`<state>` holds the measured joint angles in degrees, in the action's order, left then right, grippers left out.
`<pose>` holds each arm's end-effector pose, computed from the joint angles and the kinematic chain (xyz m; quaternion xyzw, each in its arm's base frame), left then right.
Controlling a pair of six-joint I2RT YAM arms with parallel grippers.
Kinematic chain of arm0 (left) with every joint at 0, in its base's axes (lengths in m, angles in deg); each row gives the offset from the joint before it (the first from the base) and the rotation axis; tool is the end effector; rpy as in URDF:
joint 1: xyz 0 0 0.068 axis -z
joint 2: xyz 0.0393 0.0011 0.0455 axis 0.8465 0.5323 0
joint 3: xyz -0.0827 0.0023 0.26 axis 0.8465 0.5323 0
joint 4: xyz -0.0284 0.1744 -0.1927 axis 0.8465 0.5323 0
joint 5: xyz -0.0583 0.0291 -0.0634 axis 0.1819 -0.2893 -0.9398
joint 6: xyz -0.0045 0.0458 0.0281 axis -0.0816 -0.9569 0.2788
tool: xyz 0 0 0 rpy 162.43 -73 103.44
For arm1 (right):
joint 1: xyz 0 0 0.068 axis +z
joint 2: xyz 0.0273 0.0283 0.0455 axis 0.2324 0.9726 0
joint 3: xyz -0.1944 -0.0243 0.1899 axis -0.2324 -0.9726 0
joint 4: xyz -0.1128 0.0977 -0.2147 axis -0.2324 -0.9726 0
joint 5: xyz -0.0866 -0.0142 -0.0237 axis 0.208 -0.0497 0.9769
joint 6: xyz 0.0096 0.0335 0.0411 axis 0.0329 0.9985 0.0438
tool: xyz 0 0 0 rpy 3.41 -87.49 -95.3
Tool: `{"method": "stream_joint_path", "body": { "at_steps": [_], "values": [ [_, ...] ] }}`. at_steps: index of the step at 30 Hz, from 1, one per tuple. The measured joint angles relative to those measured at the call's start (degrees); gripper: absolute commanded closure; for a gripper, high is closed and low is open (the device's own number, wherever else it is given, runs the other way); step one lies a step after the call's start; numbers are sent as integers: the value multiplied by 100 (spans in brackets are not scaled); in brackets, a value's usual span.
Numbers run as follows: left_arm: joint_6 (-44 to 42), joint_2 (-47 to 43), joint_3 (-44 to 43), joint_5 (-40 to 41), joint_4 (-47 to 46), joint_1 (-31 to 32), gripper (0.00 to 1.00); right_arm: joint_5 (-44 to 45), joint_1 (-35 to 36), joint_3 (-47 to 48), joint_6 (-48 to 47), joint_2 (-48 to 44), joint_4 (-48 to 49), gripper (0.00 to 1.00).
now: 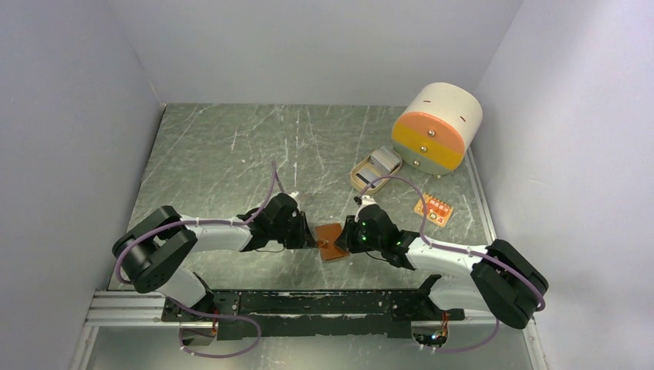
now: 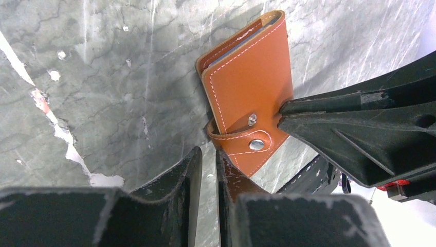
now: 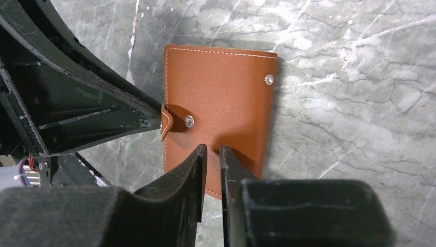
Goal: Put the credit cards into the card holder
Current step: Close the card holder at the center of the board.
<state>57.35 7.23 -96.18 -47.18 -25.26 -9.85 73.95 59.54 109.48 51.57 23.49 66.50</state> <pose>0.1771 -0.2075 0.1330 0.0166 0.9223 -0.3461 0.1711 0.1482 0.1577 0.1435 -0.0691 0.9026 0.3118 0.2885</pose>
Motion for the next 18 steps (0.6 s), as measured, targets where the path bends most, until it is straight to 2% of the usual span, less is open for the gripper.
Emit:
{"method": "stream_joint_path", "body": {
  "at_steps": [4, 9, 18],
  "values": [
    [0, 0, 0, 2, 0, 0, 78, -17, 4, 0, 92, -20, 13, 76],
    [-2, 4, -33, 2, 4, 0, 78, -68, 11, -4, 343, -17, 153, 69],
    [-28, 9, -116, 2, 2, 0, 78, -168, 11, -179, 905, 55, 763, 69]
  ]
}}
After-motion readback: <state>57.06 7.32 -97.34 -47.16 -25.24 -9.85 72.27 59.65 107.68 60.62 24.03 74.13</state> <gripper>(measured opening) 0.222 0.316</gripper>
